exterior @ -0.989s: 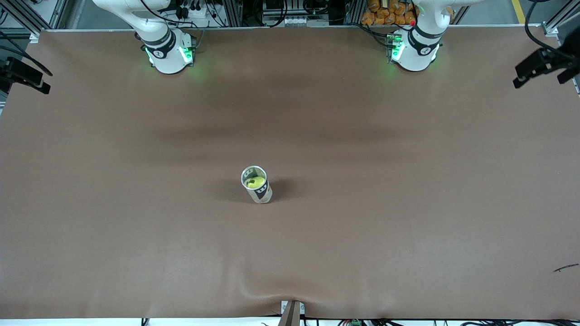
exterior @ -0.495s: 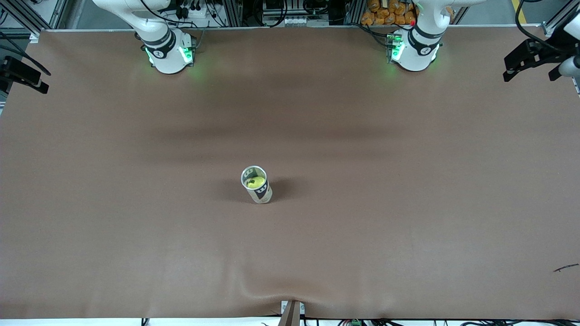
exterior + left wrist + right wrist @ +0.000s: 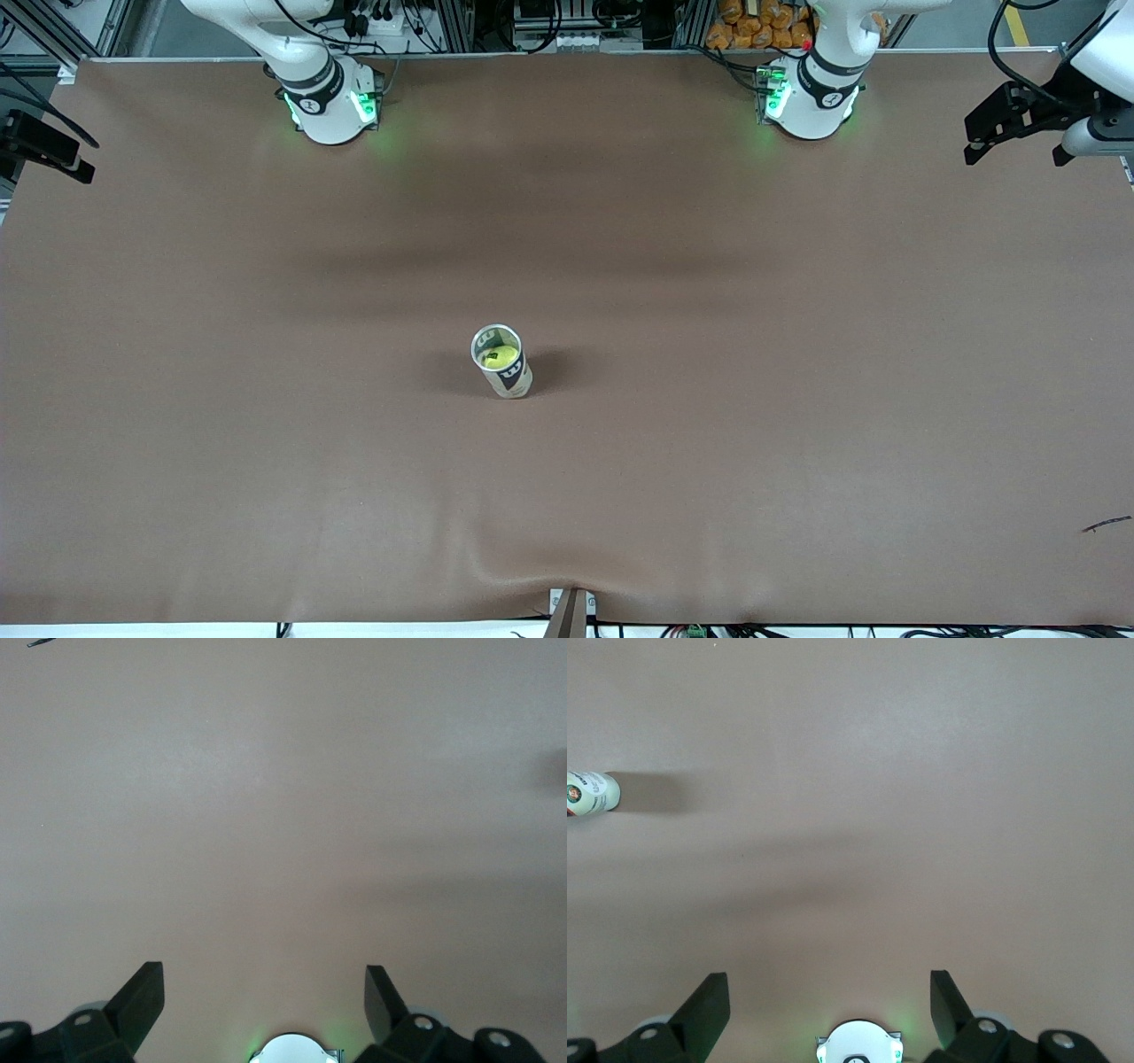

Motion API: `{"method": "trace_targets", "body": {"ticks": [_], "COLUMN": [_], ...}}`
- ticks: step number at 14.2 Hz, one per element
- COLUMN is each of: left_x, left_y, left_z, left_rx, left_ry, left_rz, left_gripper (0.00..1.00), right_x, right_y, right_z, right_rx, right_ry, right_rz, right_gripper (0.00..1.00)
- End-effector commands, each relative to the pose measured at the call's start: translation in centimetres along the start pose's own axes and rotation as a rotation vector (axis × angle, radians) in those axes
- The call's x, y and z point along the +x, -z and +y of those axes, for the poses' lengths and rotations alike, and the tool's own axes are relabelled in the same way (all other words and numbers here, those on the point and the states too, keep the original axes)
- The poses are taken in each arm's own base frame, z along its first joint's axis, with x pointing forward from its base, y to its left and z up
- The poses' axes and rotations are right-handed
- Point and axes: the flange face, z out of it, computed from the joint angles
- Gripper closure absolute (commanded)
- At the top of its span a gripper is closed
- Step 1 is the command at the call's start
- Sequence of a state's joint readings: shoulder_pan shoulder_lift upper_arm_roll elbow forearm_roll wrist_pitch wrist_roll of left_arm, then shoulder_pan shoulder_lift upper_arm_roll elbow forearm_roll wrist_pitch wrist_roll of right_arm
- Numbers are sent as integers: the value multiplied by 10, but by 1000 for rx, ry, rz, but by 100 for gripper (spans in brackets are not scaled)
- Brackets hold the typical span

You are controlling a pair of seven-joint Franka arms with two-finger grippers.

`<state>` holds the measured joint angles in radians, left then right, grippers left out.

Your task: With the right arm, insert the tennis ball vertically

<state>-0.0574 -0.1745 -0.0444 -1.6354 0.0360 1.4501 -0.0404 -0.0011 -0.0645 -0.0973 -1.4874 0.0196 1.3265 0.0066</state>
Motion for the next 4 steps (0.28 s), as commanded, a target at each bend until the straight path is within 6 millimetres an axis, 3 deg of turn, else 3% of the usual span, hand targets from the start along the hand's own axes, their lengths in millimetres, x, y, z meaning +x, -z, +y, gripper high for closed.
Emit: {"method": "trace_targets", "body": {"ticks": [1,4], "left_x": [10,11], "left_y": [-2,-2], "left_z": [-3,-2], "left_rx": [-18,-18], "left_ry": [6,4], "left_rz": [4,4], "left_gripper": [0,0], "right_x": [1,1], "right_y": [5,6], "right_z": [1,3], "right_rx": [-8,-9], "right_ry": [-6,-9], "right_rz": [0,3], "right_gripper": [0,0]}}
